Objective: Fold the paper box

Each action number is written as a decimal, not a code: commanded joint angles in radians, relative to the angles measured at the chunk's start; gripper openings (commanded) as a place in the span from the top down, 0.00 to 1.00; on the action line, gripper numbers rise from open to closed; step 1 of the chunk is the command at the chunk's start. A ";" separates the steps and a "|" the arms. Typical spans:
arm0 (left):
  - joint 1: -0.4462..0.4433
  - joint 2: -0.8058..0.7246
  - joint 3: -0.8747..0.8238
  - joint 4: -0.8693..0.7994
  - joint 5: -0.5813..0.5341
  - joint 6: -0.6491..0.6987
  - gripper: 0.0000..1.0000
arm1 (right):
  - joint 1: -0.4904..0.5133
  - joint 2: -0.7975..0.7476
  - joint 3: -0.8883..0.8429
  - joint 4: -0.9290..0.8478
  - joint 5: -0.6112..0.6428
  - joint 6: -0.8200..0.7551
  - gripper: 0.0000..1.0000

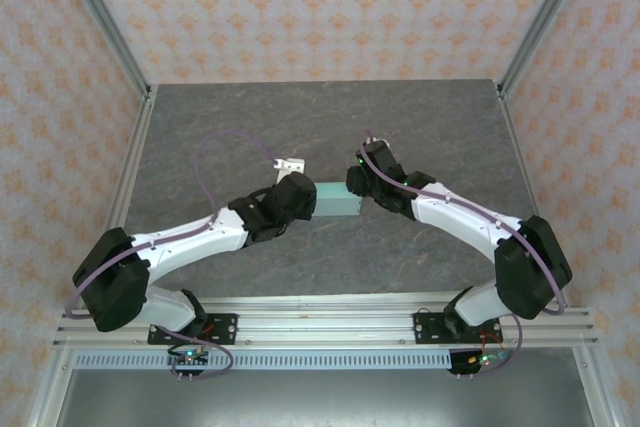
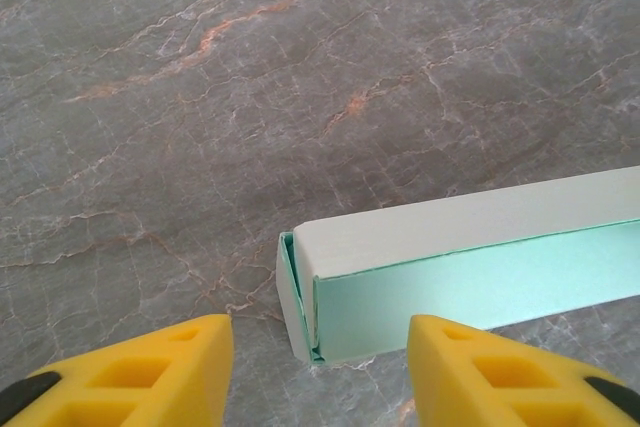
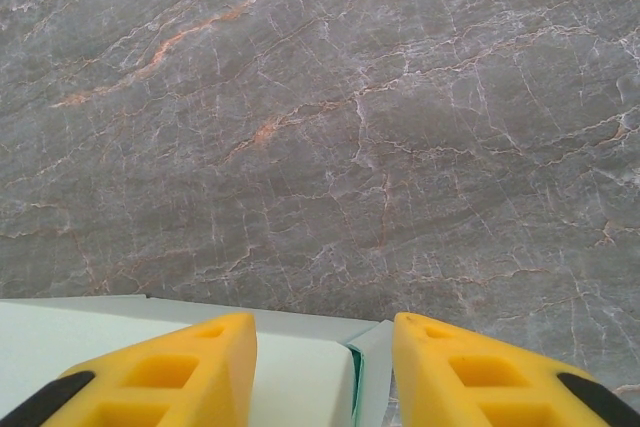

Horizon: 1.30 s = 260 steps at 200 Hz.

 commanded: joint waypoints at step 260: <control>0.172 0.063 0.009 0.006 0.216 -0.021 0.43 | 0.022 0.009 -0.042 -0.056 0.025 0.013 0.60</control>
